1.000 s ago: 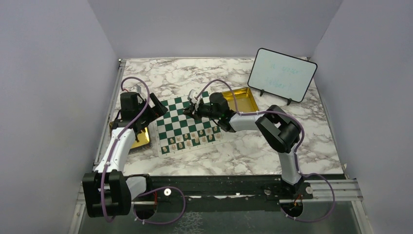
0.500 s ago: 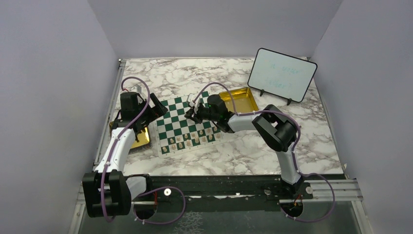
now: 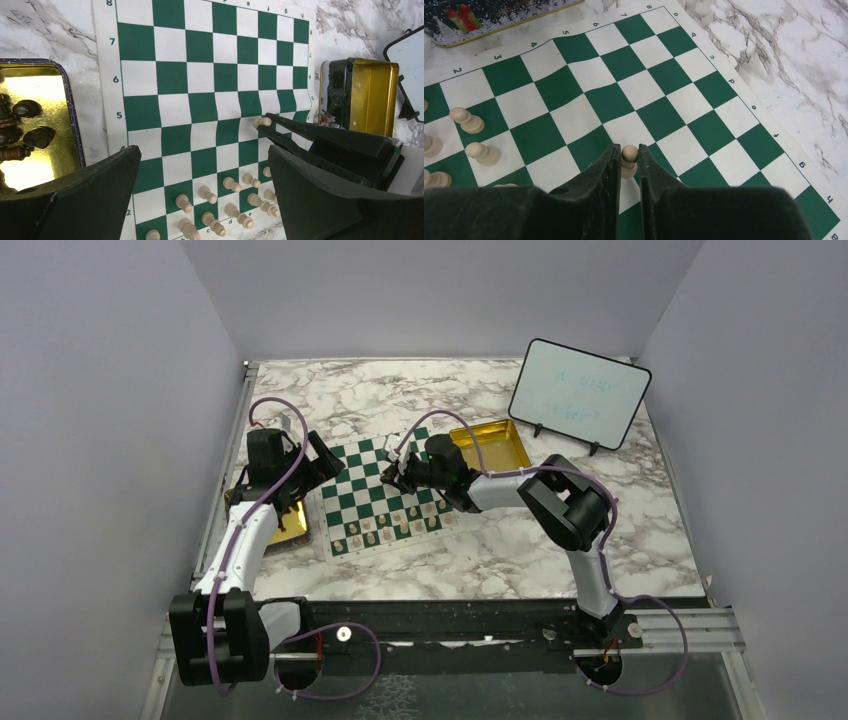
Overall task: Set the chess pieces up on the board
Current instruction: Place the chess piece on the chessboard.
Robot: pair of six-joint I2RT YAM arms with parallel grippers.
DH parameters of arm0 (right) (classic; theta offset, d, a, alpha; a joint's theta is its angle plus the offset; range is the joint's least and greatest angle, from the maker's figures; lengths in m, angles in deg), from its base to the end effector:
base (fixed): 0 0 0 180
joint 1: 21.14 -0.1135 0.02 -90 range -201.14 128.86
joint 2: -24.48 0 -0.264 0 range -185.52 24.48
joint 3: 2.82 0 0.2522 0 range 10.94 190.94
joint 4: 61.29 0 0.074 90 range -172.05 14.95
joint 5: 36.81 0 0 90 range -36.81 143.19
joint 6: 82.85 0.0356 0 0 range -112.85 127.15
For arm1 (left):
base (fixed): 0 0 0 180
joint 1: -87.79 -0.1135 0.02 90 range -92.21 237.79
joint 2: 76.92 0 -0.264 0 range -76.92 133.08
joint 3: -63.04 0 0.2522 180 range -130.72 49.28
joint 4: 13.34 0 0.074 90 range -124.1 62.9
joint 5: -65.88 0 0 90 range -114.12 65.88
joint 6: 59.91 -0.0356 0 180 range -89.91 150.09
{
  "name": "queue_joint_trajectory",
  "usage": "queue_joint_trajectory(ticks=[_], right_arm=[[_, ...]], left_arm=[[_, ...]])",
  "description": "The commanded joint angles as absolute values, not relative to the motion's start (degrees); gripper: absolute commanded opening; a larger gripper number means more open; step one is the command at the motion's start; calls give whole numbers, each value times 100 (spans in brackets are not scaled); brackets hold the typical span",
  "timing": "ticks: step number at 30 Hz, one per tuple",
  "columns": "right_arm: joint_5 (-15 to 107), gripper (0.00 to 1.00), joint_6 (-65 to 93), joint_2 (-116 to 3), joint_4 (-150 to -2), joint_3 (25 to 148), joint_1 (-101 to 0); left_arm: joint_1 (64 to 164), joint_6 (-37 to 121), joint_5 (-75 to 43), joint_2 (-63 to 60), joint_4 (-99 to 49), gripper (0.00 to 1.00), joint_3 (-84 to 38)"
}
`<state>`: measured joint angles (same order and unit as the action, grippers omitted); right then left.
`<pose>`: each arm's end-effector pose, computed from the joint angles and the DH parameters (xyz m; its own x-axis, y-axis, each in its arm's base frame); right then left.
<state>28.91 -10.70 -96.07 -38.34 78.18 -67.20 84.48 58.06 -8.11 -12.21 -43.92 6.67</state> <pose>0.3022 0.3347 0.1499 0.0963 -0.3027 -0.9482 -0.9458 0.2689 -0.1819 0.2411 0.0041 0.2476 -0.6284 -0.4879 -0.6059 -0.1540 0.8415 -0.5179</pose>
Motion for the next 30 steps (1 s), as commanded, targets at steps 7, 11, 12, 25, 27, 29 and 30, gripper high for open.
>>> queue_joint_trajectory(ticks=[7,11,12,25,27,29,30], right_arm=[[2982,23,-1299,-9740,-4007,7796,-6763],[2920,24,-1357,-9713,-4077,7738,-6763],[2894,24,-1384,-9708,-4084,7712,-6763],[2849,27,-1568,-9656,-4556,7699,-6825],[2914,27,-1560,-9659,-4655,7705,-6834],[2952,27,-1561,-9665,-4709,7693,-6834],[2948,27,-1557,-9647,-4672,7666,-6834]], left_arm=[[8417,5734,-839,-1300,-4284,99,718],[8418,5733,-842,-1296,-4275,99,715],[8419,5733,-846,-1294,-4275,99,710],[8415,5725,-830,-1267,-4266,99,700],[8413,5725,-831,-1269,-4266,99,700],[8416,5721,-829,-1280,-4266,99,707],[8419,5717,-830,-1283,-4266,99,709]])
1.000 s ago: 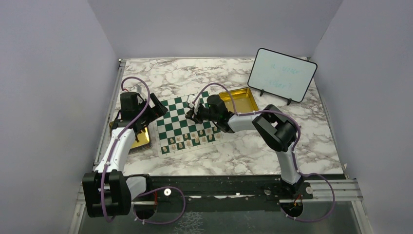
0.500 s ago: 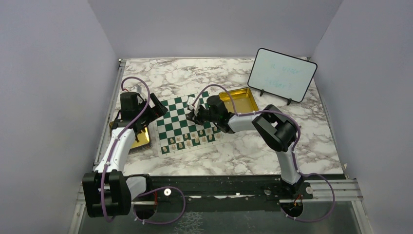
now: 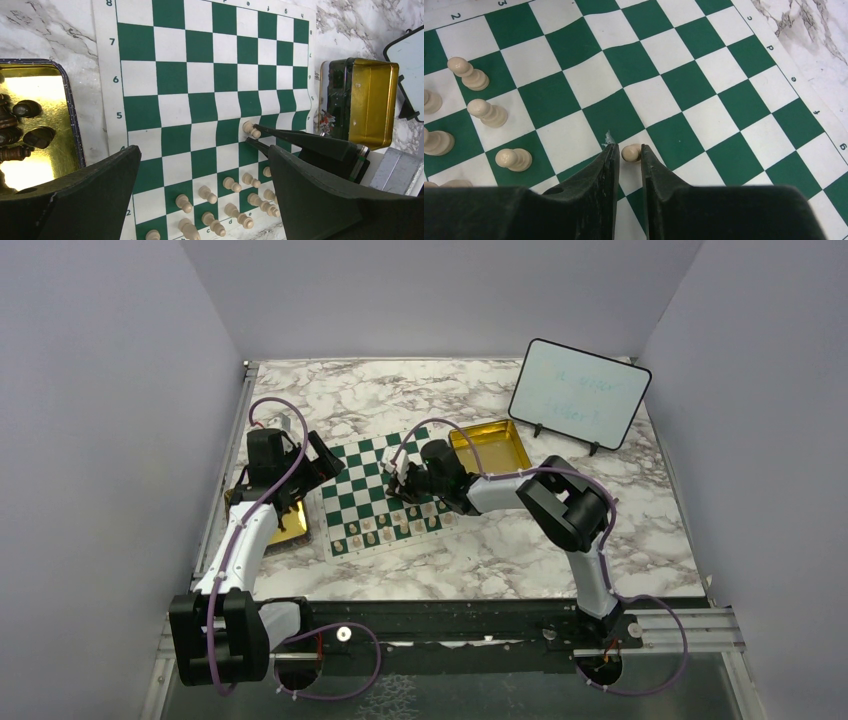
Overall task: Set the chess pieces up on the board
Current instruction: Place the chess piece on the chessboard.
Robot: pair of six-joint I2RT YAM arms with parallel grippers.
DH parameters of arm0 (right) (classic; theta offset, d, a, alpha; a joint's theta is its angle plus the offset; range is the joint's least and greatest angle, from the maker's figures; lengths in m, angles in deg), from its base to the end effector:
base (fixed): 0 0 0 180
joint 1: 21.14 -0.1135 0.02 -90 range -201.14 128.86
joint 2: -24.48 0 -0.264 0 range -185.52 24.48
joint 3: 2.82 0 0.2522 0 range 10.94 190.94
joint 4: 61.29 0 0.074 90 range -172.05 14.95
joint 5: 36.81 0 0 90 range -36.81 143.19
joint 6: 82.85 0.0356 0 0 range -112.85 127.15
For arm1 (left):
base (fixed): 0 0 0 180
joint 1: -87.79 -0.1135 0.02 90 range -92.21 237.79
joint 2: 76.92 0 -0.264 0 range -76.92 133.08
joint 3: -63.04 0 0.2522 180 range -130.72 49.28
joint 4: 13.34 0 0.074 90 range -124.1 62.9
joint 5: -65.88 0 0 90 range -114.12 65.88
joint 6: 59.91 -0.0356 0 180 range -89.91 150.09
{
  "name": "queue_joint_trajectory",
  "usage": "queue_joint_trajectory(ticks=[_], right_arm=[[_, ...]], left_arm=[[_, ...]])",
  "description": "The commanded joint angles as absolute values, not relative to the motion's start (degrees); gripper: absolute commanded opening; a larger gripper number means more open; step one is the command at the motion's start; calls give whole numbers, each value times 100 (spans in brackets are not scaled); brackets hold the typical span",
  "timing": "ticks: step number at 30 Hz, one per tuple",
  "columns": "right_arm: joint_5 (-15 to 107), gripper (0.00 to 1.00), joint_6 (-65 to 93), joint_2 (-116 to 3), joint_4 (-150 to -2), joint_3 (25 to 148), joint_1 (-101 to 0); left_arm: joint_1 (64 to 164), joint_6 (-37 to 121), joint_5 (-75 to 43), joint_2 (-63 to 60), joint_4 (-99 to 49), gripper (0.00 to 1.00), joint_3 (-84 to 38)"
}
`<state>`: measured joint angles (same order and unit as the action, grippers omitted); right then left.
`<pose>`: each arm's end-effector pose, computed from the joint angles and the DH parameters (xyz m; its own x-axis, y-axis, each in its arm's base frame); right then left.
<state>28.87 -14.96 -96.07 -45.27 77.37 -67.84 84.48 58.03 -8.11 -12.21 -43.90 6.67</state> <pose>0.2934 0.3327 0.1337 0.0846 -0.4103 -0.9080 -0.9592 0.2131 -0.1857 0.2411 0.0041 0.2477 -0.6282 -0.4875 -0.6064 -0.1535 0.8417 -0.5177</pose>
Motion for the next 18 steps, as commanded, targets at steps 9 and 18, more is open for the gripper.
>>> queue_joint_trajectory(ticks=[9,18], right_arm=[[3097,35,-1413,-9368,-4617,7857,-6833],[3340,48,-838,-8602,-4379,7563,-6833]], left_arm=[[8417,5561,-814,-1302,-4294,99,709],[8416,5236,-607,-1165,-4420,95,506]])
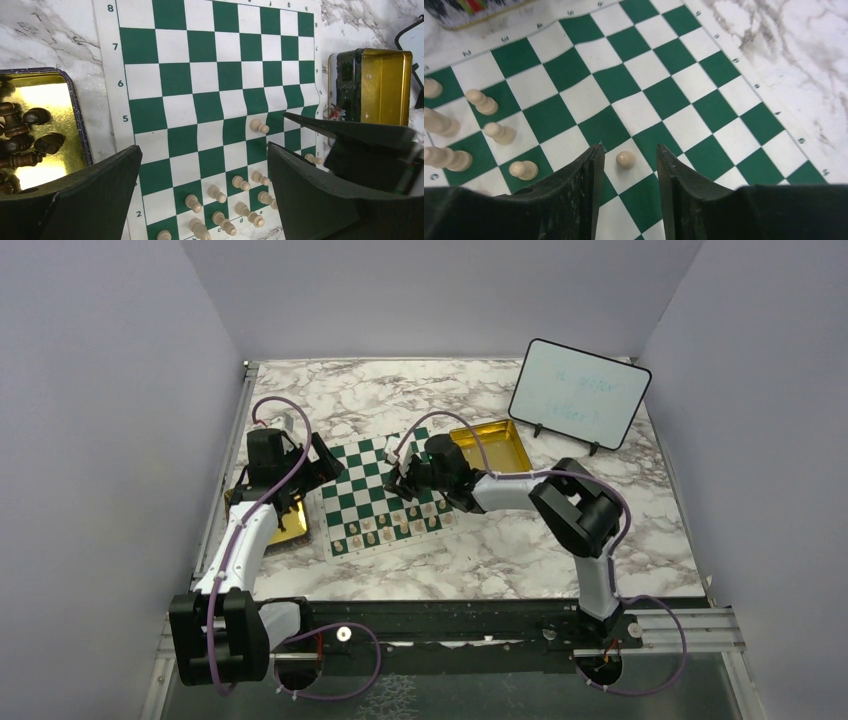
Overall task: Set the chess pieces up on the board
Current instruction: Place the chess piece on the chessboard, then pick up the chess piece from the chessboard.
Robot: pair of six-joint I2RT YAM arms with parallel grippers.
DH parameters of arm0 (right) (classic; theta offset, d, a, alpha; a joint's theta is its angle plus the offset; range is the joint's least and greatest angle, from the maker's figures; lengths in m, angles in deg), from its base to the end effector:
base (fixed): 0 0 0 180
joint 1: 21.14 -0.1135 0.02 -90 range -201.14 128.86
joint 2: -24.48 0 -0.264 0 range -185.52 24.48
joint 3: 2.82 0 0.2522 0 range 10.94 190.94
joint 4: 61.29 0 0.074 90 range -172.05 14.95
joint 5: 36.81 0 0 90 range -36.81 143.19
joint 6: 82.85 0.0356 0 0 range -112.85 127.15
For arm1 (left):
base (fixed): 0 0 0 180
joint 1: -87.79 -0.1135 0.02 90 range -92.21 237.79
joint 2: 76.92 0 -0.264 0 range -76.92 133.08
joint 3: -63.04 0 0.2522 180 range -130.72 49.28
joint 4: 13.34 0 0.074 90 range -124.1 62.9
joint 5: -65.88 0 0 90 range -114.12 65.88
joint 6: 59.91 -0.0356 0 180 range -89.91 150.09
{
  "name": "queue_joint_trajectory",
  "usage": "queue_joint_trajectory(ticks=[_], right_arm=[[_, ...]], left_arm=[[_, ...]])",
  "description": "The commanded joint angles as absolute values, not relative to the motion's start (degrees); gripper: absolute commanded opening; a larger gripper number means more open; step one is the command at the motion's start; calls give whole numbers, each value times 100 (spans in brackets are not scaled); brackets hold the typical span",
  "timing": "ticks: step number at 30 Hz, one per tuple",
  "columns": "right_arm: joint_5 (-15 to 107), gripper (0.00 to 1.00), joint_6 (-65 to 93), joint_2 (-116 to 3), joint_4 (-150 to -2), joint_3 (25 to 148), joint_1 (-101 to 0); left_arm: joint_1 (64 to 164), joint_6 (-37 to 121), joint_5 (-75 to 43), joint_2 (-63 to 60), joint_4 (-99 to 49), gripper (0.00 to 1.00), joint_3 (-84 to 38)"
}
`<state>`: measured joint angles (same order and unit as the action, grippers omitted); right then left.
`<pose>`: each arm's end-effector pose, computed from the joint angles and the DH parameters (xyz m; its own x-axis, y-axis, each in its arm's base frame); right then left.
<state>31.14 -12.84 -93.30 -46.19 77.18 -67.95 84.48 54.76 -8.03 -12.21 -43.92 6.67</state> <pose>0.2922 0.3307 0.1513 0.0641 -0.3947 -0.9166 -0.9481 0.2627 -0.1794 0.2411 0.0041 0.2476 -0.6366 -0.4385 -0.6343 -0.1166 0.8678 -0.4830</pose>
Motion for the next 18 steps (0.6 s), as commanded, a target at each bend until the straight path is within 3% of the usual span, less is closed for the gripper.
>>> queue_joint_trajectory(ticks=[1,3,4,5,6,11,18], right_arm=[[3424,49,-678,-8435,-4395,7513,-6834],[3593,52,-347,-8120,-4509,7408,-6829],[3615,67,-238,-7946,-4592,7335,-6833],[3602,94,-157,-7776,-4645,7244,-6834],[3581,99,-52,-7578,-4659,7110,-6834],[4236,100,776,-6532,-4592,6280,-6829],[5771,100,1892,-5488,-6637,6439,-6834]], left_arm=[[8423,5207,-575,-1072,-4481,94,426],[8474,5154,-550,-861,-4614,93,282],[8513,5127,-574,-767,-4670,92,212],[8575,5107,-618,-681,-4709,91,154],[8663,5094,-676,-615,-4733,90,97],[9247,5168,-1236,-334,-4758,82,-181],[10491,5389,-2327,356,-4784,73,-732]])
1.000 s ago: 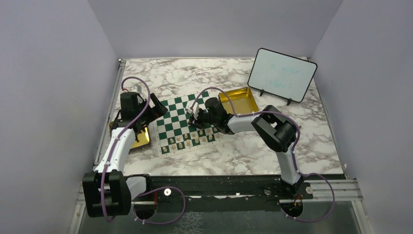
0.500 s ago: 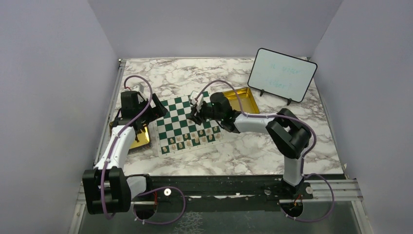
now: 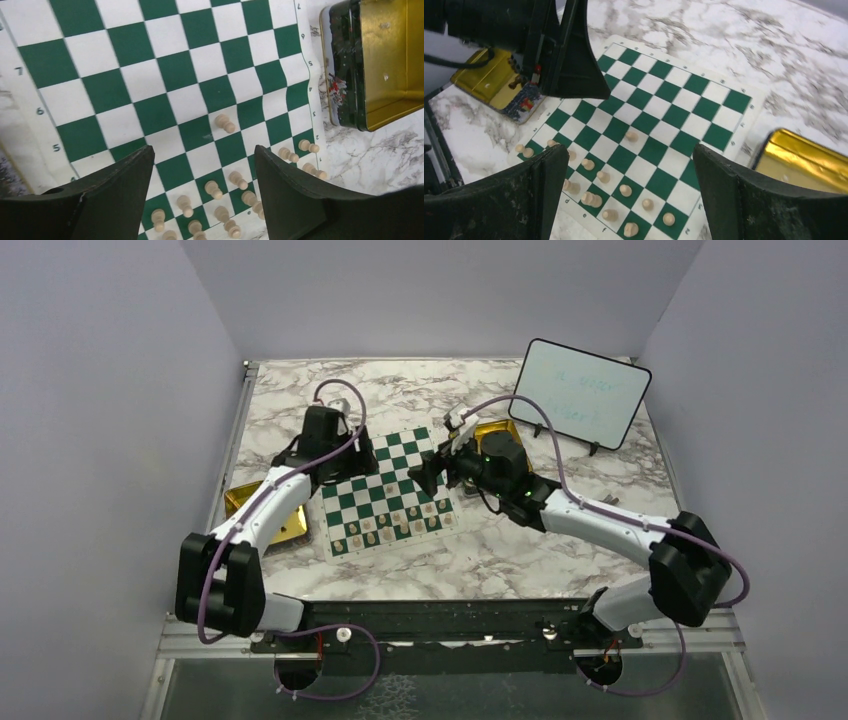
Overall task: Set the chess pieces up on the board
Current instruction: Pick up the chess piece from the chessboard.
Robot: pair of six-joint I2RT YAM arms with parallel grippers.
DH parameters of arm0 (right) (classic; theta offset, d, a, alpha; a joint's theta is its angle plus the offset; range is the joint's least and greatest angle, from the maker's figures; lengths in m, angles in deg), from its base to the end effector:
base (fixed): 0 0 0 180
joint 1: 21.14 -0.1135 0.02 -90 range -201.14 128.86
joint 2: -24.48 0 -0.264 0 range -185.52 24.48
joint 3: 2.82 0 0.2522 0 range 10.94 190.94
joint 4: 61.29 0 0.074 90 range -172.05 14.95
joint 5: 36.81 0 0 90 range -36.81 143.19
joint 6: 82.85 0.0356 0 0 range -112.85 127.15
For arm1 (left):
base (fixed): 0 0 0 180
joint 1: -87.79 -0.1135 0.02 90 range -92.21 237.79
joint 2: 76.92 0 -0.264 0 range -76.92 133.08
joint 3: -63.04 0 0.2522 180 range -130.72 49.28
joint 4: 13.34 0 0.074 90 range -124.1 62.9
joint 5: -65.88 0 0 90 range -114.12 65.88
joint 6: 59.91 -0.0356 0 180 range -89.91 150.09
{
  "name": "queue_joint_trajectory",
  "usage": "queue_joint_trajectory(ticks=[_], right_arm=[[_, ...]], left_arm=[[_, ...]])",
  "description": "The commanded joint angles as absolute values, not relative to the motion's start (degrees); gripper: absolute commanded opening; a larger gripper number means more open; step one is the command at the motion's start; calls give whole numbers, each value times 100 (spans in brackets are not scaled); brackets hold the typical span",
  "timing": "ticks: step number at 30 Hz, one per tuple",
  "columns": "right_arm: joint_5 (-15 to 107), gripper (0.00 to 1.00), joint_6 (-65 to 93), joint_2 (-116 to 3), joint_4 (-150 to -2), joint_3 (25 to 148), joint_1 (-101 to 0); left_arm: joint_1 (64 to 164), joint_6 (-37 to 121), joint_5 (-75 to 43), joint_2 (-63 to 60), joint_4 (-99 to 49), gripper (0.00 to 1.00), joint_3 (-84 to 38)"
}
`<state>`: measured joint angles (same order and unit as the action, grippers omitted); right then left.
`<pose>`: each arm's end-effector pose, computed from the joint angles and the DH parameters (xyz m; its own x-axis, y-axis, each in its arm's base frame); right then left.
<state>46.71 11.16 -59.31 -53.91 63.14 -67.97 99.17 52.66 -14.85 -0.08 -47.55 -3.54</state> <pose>0.2291 0.2501 0.2789 -0.1798 -0.0901 -0.9796 -0.7900 0.6066 0.0892 0.2792 -0.0620 0.2492 -0.7522 -0.2350 -0.6157 0.0203 0.9255 -0.3781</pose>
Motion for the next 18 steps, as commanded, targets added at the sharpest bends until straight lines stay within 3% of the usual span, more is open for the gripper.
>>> queue_joint_trajectory(ticks=[1,11,18], right_arm=[[6018,100,2053,-5375,-6728,6369,-6834],[7317,100,2581,-4537,-7358,5671,-6834],[7515,100,2504,-4195,-7394,5401,-6834]], left_arm=[[10633,5397,-2499,478,-4782,72,-824],[11528,5614,-3412,1465,-4622,50,-1305],[11636,5697,-3567,1756,-4650,46,-1354]])
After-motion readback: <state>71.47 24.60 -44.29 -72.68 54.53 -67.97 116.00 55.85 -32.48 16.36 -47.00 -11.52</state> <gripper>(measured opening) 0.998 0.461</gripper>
